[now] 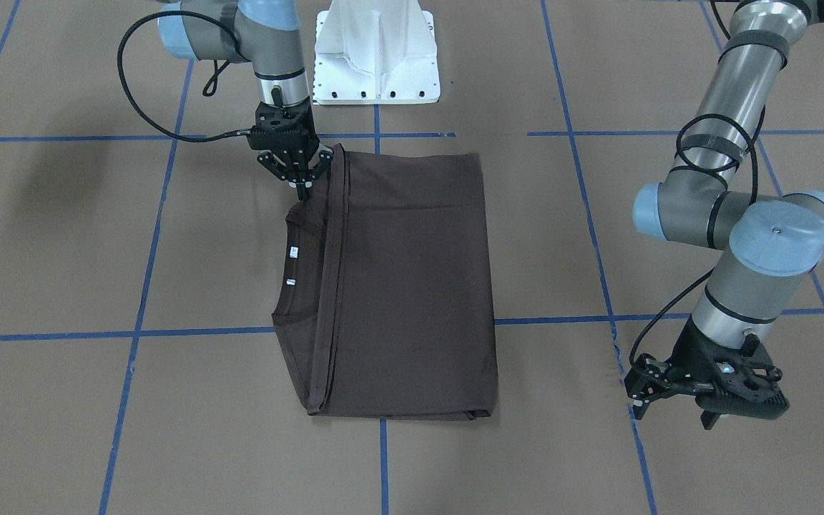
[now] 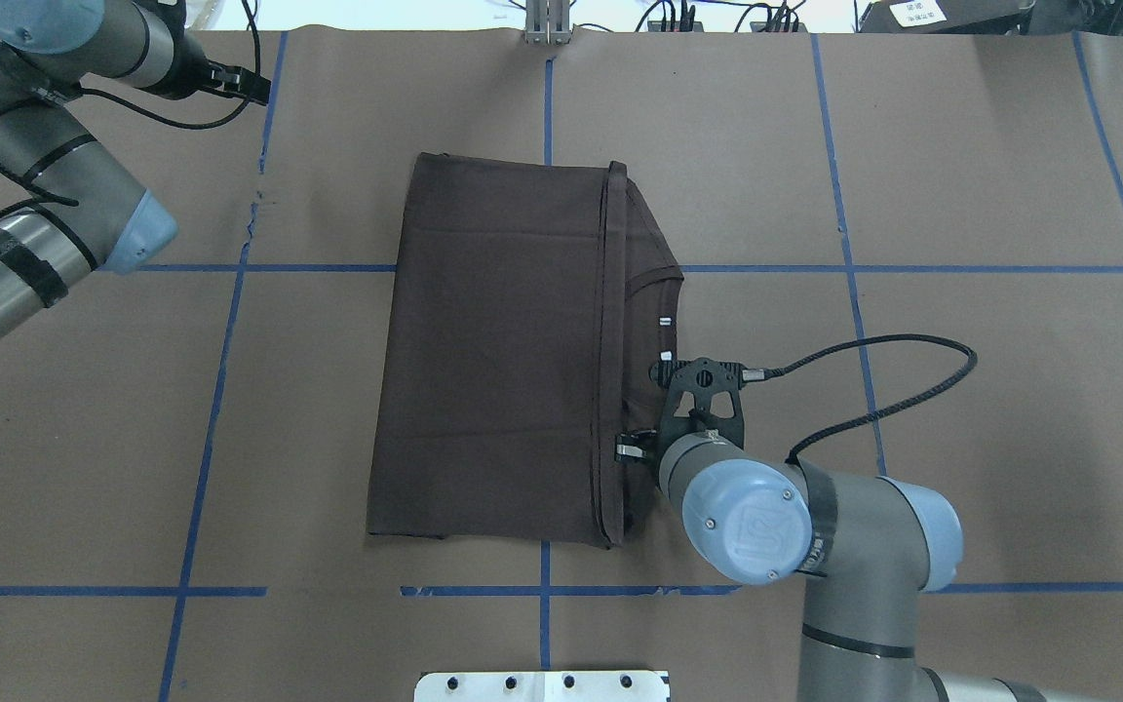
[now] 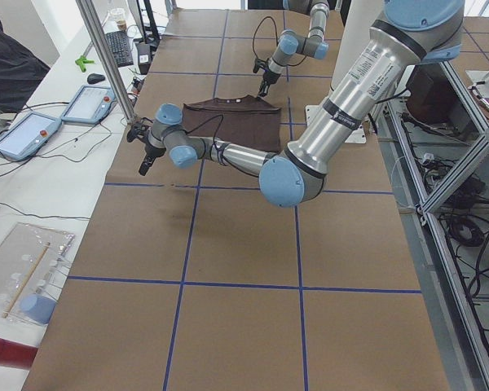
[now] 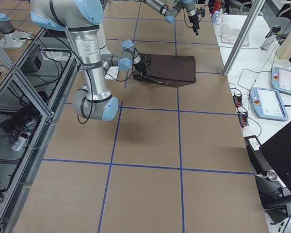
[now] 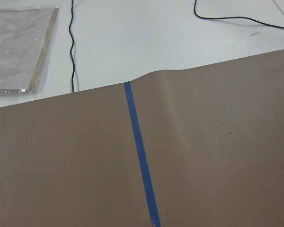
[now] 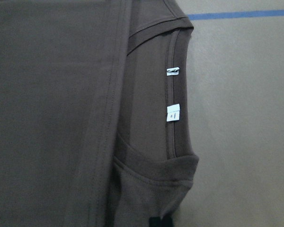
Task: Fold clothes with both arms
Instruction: 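Drag the shirt toward the robot with the right gripper, turning it lengthwise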
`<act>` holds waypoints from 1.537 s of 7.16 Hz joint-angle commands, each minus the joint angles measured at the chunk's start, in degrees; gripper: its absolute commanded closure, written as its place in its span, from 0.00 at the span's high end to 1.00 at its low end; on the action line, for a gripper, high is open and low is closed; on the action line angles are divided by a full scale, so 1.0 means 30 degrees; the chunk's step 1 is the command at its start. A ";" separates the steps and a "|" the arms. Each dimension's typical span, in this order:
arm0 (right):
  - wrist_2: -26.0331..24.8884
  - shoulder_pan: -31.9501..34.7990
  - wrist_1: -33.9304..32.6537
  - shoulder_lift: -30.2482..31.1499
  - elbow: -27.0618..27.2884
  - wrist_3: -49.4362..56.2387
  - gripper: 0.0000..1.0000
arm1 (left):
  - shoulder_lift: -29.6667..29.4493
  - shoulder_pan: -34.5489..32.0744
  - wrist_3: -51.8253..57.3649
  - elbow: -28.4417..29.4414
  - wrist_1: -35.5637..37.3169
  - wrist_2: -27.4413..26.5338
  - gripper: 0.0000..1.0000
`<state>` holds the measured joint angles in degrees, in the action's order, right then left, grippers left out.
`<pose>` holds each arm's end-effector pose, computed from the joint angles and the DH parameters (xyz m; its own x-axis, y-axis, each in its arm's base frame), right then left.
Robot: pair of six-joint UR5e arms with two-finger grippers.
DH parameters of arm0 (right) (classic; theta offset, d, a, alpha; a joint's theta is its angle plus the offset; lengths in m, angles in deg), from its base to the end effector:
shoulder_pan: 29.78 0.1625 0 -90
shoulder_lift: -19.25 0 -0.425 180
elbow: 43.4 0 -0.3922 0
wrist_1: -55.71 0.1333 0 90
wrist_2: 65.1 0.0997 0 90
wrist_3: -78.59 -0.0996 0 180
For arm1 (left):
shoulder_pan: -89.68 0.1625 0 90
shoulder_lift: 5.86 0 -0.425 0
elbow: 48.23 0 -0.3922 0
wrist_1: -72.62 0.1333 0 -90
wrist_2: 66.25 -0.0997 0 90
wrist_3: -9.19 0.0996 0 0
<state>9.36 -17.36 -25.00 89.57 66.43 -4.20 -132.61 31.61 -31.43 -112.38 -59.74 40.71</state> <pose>-0.5355 -0.2818 0.3013 0.6889 0.0279 0.7243 -0.3201 0.9082 0.2695 0.3216 -0.7132 0.4060 0.7283 0.2041 -0.6542 0.2079 0.8439 0.4947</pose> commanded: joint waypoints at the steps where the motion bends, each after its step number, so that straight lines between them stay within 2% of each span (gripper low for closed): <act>1: -0.0622 -0.0917 -0.0021 0.1281 0.0597 -0.0501 0.00 | 0.0003 0.0051 -0.0025 -0.0178 0.0029 0.0029 1.00; 2: -0.0652 -0.0947 0.0008 0.1489 0.0627 -0.0472 0.00 | 0.0003 0.0080 -0.0025 -0.0237 0.0029 0.0029 1.00; 3: -0.0624 -0.0948 0.0009 0.1462 0.0627 -0.0472 0.25 | 0.0003 0.0167 -0.0025 -0.0238 0.0000 0.0029 1.00; 4: -0.0594 -0.0948 0.0009 0.1317 0.0685 -0.0327 0.99 | 0.0003 0.0197 -0.0025 -0.0238 0.0000 0.0029 1.00; 7: 0.0138 -0.0888 -0.0224 0.0559 0.1593 0.1169 1.00 | 0.0003 0.0226 -0.0025 -0.0238 0.0029 0.0029 1.00; 9: -0.0327 -0.1791 -0.3839 -0.1749 0.1623 0.1024 1.00 | 0.0003 0.0255 -0.0025 -0.0238 0.0029 0.0029 1.00; 10: -0.1462 -0.3015 -0.4264 -0.1645 0.1536 0.0993 0.97 | 0.0032 0.0314 -0.0025 -0.0238 0.0029 0.0029 1.00; 11: -0.1908 -0.3521 -0.4356 -0.1470 0.1477 0.0993 0.77 | 0.0032 0.0343 -0.0025 -0.0238 0.0000 0.0029 1.00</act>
<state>5.96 -25.23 -36.47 85.26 71.08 -1.15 -132.54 32.50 -31.50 -113.09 -59.67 40.80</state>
